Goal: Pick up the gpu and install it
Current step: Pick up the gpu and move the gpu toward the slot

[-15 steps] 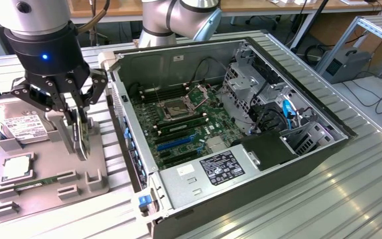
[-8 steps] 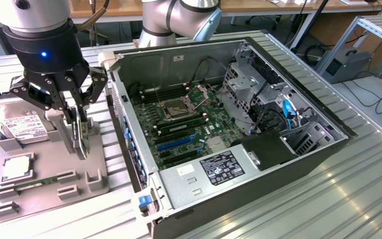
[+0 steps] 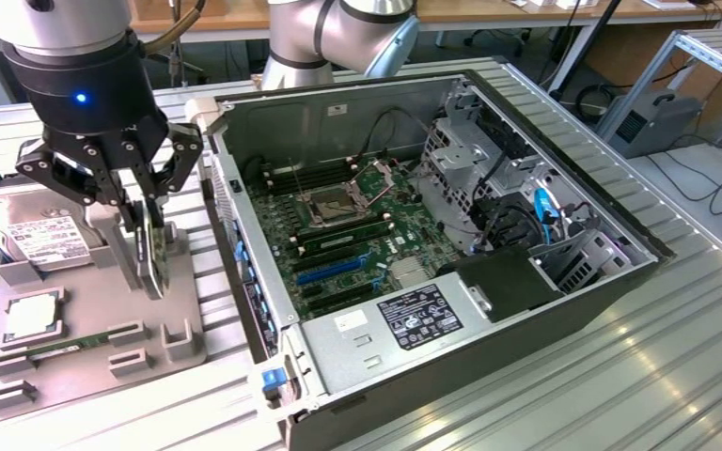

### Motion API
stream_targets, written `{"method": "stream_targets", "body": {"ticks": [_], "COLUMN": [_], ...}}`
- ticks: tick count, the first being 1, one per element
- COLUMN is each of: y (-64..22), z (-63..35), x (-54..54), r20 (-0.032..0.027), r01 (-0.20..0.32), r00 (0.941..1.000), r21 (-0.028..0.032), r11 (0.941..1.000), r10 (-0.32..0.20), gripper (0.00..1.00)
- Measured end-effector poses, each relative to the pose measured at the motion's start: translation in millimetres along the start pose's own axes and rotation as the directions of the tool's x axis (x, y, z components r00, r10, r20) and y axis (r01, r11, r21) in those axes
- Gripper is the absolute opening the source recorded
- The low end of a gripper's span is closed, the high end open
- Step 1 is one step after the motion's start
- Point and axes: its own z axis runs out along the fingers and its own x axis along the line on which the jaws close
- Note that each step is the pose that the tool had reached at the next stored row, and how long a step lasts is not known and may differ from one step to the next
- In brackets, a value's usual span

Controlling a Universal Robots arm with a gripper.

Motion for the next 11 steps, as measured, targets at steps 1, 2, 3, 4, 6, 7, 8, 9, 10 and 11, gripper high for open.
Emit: {"method": "stream_targets", "body": {"ticks": [1,2,3,4,6,7,8,9,10,11], "y": [0.0,0.0,0.0,-0.1,-0.1,-0.1,-0.1,-0.1,-0.1,-0.1], "z": [-0.3,-0.6,-0.9,-1.2,-1.8,-2.1,-2.4,-2.8,-3.2,-3.4], "x": [0.0,0.0,0.0,0.0,0.0,-0.1,-0.1,-0.1,-0.1,-0.1], "r20": [0.0,0.0001,-0.0001,0.0,-0.0001,-0.0001,-0.0001,-0.0001,-0.0001,0.0], "r01": [0.0,0.0,0.0,0.0,0.0,0.0,0.0,0.0,0.0,0.0], "r00": [1.0,1.0,1.0,1.0,1.0,1.0,1.0,1.0,1.0,1.0], "r21": [0.0,-0.0001,0.0,0.0,0.0,0.0,0.0,0.0,0.0001,0.0], "r11": [1.0,1.0,1.0,1.0,1.0,1.0,1.0,1.0,1.0,1.0], "r10": [0.0,0.0,0.0,0.0,0.0,0.0,0.0,0.0,0.0,0.0], "gripper": [0.27,0.27,0.27,0.27,0.27,0.27,0.27,0.27,0.27,0.27]}}
